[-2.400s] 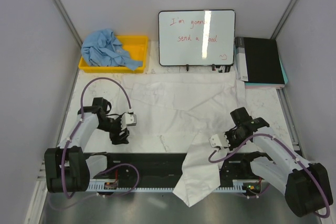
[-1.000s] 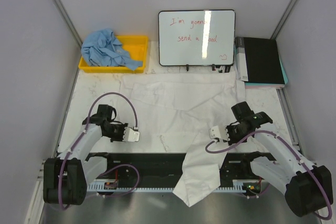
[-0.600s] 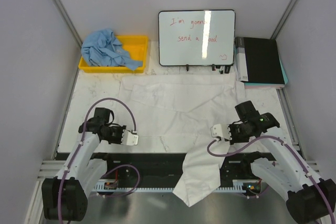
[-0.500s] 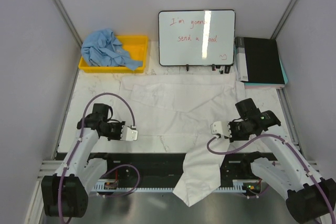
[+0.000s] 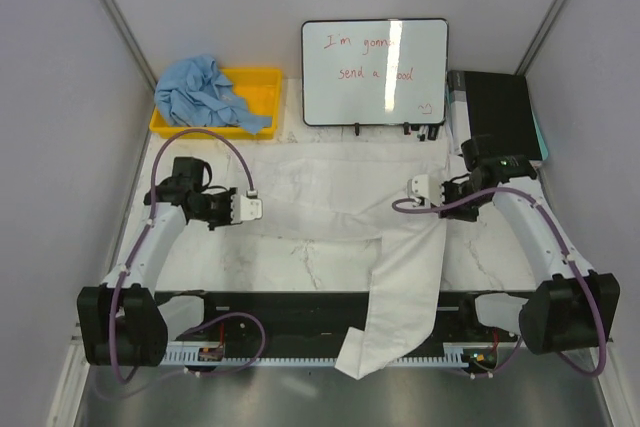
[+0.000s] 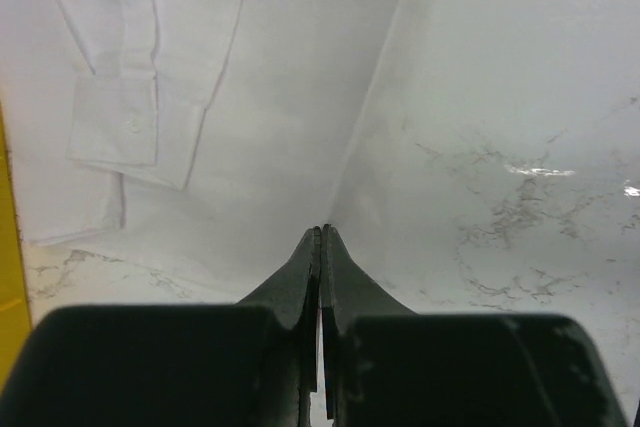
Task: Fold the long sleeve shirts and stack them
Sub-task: Fold the shirt
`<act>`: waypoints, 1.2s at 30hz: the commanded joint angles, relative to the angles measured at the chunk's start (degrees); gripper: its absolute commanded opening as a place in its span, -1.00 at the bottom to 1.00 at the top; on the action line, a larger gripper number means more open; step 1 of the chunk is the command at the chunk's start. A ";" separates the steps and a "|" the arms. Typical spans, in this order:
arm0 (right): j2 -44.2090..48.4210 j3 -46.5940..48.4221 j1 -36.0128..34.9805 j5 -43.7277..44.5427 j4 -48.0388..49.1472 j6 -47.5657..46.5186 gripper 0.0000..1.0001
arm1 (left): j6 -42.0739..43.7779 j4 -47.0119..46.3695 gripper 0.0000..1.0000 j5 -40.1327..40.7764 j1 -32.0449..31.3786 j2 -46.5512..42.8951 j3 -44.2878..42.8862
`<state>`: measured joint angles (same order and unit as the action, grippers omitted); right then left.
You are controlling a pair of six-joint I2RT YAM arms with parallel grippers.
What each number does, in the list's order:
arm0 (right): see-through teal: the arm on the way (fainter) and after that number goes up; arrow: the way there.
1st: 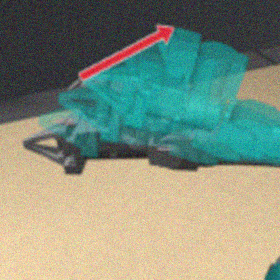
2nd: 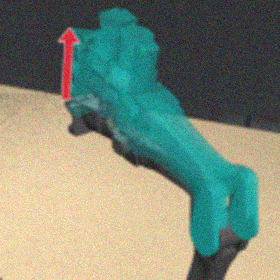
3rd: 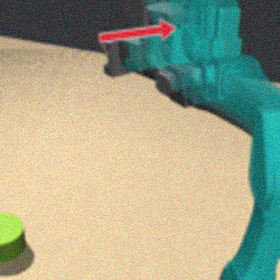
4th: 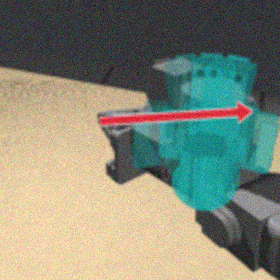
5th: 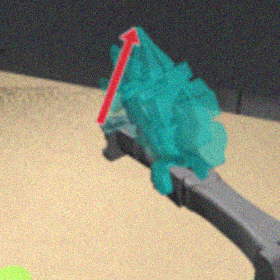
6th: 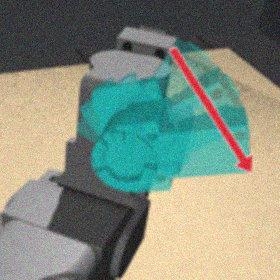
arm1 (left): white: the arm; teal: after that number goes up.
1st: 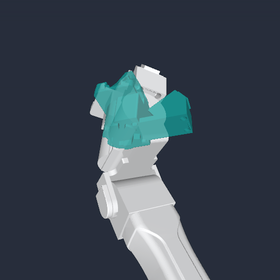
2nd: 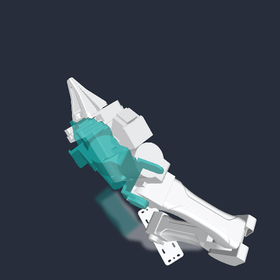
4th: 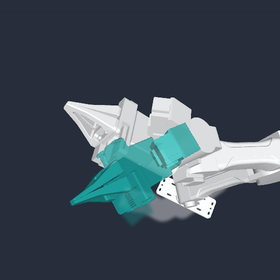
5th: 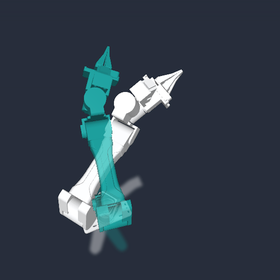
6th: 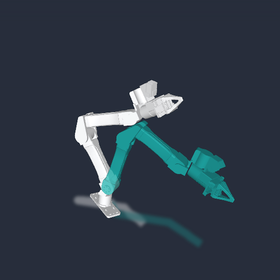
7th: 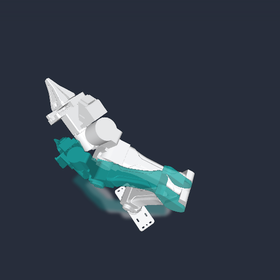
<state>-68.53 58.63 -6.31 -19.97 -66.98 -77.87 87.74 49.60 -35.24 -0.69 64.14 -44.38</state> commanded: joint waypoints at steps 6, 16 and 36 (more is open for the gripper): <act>-12.49 13.77 2.09 -2.53 2.81 -2.29 -1.00 | -9.08 -11.72 -0.97 -2.02 0.34 10.21 -8.96; -25.94 22.40 2.09 -0.78 7.56 -1.24 -1.00 | -13.21 -21.91 -0.96 0.87 0.42 18.56 -12.22; -32.19 24.34 3.49 0.72 13.72 -0.18 -1.00 | -15.50 -29.48 -0.96 5.36 -0.45 29.55 -17.84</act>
<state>-100.31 80.18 -3.57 -18.96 -54.76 -78.19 74.15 23.03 -31.31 -0.75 91.59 -59.00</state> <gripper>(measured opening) 0.009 0.023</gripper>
